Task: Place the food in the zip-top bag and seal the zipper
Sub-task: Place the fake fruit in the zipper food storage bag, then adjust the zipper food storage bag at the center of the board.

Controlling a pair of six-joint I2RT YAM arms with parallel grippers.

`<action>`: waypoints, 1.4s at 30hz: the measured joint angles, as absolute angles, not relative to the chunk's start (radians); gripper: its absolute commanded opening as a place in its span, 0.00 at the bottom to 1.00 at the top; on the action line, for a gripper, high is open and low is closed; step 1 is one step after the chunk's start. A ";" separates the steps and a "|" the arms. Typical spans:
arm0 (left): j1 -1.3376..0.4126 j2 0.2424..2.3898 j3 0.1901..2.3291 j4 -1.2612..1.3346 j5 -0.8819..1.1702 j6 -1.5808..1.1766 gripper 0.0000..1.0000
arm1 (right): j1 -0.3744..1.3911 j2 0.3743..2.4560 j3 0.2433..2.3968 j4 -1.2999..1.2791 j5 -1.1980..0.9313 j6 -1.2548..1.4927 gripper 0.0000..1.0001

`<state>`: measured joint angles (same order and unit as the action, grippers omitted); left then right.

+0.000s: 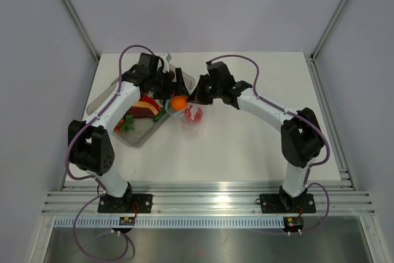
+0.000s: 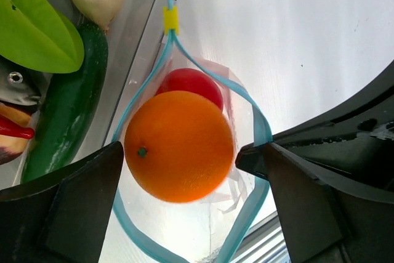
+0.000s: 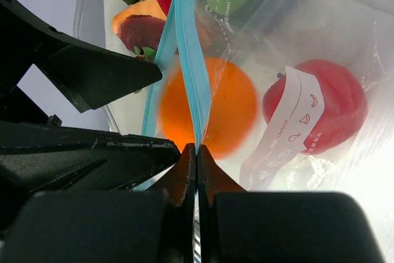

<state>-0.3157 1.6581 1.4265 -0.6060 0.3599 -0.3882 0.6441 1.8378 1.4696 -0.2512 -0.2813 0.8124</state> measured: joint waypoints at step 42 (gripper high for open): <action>-0.349 1.559 1.359 -0.710 0.307 -0.367 0.00 | 0.654 1.635 1.358 -0.279 -0.227 0.769 0.00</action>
